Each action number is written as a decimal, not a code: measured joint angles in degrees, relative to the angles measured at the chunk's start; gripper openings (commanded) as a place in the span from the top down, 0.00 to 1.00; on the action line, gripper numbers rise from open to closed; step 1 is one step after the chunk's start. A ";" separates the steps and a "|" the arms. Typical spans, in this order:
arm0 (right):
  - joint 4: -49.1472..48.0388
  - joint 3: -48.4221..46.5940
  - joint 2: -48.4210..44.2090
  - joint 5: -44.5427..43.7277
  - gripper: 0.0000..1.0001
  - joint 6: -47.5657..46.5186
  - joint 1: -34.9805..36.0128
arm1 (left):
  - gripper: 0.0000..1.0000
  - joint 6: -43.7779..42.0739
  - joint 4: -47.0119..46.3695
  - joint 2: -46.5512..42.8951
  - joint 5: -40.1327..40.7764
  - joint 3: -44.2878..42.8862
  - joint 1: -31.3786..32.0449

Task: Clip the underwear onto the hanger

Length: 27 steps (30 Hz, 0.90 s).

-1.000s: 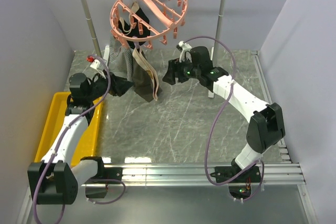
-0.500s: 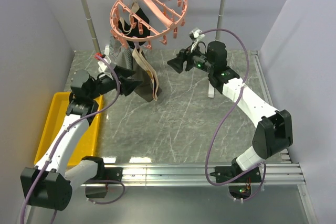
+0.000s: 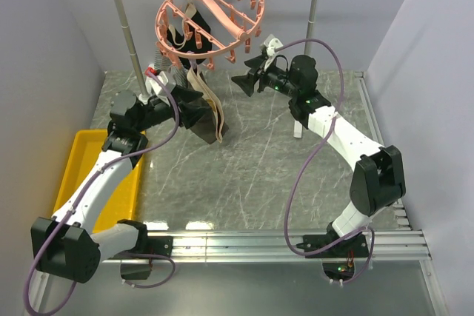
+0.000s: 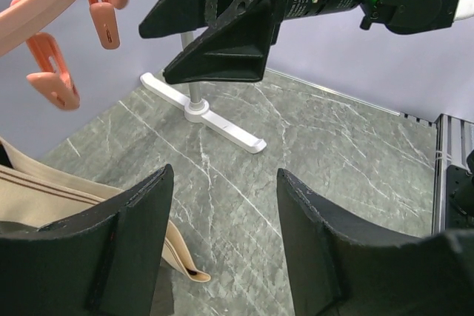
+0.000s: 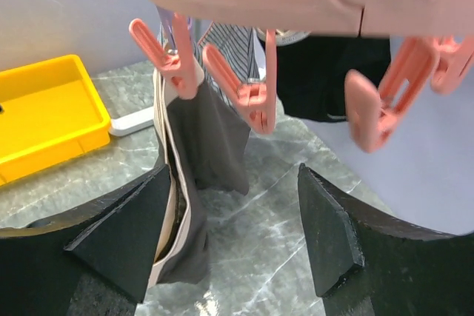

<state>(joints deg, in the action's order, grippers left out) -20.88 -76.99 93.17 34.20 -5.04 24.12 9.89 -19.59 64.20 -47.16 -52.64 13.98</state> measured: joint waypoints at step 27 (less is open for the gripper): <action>-0.50 -8.52 4.31 -2.69 0.23 1.16 2.95 | 0.31 -0.85 -1.64 0.48 6.27 0.00 1.92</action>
<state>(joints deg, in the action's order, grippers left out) -21.39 -85.52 97.47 31.51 -3.88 27.07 9.04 -21.23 64.69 -40.88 -52.64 15.90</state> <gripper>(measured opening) 0.775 0.686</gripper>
